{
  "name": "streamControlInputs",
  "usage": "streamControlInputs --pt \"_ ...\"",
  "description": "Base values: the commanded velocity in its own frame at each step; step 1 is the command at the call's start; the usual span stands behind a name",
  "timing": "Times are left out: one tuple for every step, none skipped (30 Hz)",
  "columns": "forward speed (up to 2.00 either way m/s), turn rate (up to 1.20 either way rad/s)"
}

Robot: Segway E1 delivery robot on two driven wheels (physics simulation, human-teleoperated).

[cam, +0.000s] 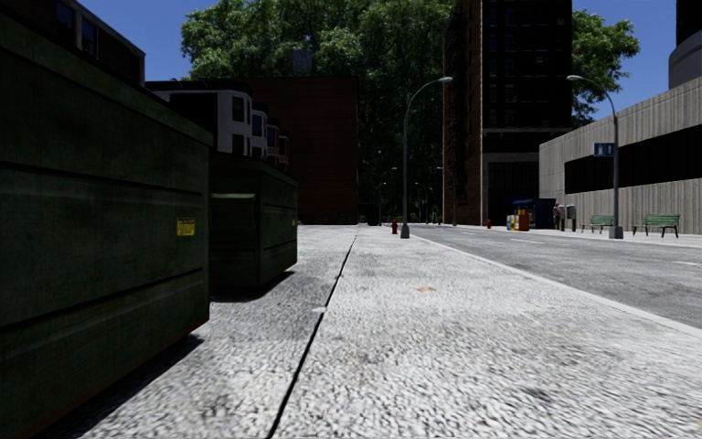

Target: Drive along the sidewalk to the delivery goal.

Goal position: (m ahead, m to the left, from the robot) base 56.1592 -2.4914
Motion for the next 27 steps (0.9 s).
streamControlInputs --pt "0.97 0.0" --pt "0.97 0.0" --pt "0.97 -0.68" --pt "0.97 -0.81" --pt "0.97 -0.86" --pt "0.97 -0.86" --pt "0.97 -0.03" --pt "0.97 0.0" --pt "0.97 0.0" --pt "0.97 0.0" --pt "0.97 0.0" --pt "0.97 0.0" --pt "0.97 0.0" --pt "0.97 0.0" --pt "0.97 0.0" --pt "0.97 0.0" --pt "0.97 0.0" --pt "0.97 0.0" --pt "0.97 0.0" --pt "0.97 0.0" --pt "0.97 0.0" --pt "0.97 0.0" --pt "0.97 0.0" --pt "0.97 0.0" --pt "0.97 -0.39" --pt "0.97 -1.2" --pt "0.97 -1.2"
